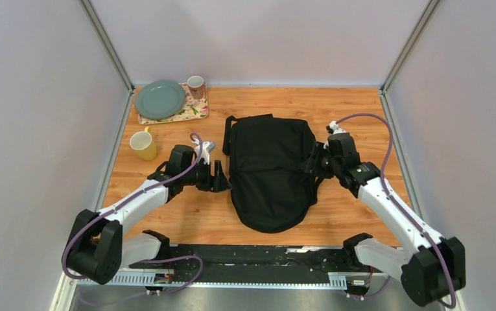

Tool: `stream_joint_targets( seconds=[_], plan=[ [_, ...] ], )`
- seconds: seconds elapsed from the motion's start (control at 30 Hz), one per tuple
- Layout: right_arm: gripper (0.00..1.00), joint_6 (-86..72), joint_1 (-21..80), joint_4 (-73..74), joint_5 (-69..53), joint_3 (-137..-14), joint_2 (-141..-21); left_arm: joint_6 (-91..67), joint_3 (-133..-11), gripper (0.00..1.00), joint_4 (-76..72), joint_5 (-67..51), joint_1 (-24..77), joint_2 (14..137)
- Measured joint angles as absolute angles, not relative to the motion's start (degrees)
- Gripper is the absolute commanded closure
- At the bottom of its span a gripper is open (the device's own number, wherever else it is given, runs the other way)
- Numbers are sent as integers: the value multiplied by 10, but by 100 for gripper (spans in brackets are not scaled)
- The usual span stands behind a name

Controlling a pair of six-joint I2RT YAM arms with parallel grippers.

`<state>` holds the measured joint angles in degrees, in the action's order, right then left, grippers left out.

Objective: Pack the student bag
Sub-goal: Adjust the student bag at the center of the board, then reset both arms

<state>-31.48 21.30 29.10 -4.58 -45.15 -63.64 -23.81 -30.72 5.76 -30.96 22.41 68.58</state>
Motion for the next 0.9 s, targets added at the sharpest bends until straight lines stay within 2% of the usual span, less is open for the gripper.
stream_joint_targets(
  seconds=[0.2, 0.27, 0.33, 0.63, 0.9],
  plan=[
    [44, -291, 213, 313, -4, -456, -564, -212, -340, 22, 114, -246, 219, 625],
    [39, -291, 211, 323, 3, -456, -557, -211, -343, 22, 126, -232, 209, 607],
    [12, -296, 210, 328, 7, -456, -548, -210, -346, 22, 137, -225, 188, 594],
    [9, -293, 211, 326, 66, -456, -505, -206, -364, 16, 187, -213, 120, 555],
    [7, -256, 211, 309, 90, -459, -456, -241, -366, 16, 199, -208, 67, 515]
  ],
)
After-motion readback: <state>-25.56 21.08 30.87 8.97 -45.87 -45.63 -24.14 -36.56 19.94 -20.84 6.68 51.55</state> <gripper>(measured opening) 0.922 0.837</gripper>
